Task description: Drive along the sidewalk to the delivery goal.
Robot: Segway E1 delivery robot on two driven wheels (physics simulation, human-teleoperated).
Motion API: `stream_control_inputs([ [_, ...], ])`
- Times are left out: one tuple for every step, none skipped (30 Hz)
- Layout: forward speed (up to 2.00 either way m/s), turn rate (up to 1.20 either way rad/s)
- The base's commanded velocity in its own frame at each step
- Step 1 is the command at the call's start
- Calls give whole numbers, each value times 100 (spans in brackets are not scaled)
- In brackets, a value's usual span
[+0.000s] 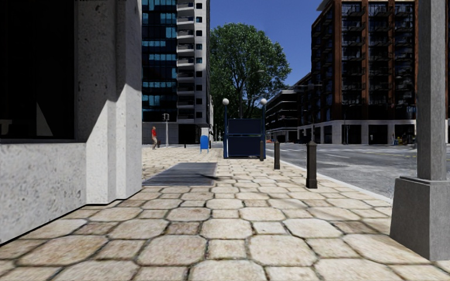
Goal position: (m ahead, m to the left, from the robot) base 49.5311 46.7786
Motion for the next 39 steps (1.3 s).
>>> stream_control_inputs([
  [200,0],
  [200,0],
  [200,0],
  [200,0],
  [200,0],
  [200,0],
  [200,0],
  [200,0],
  [200,0],
  [200,0],
  [200,0],
  [200,0],
  [200,0],
  [200,0],
  [200,0],
  [200,0],
  [200,0],
  [200,0],
  [200,0],
  [200,0],
  [200,0],
  [200,0],
  [200,0],
  [200,0],
  [200,0],
  [200,0],
  [200,0],
  [200,0],
  [200,0],
  [200,0],
  [200,0],
  [200,0],
  [200,0],
  [200,0],
  [200,0],
  [200,0],
  [200,0],
  [200,0],
  [200,3],
])
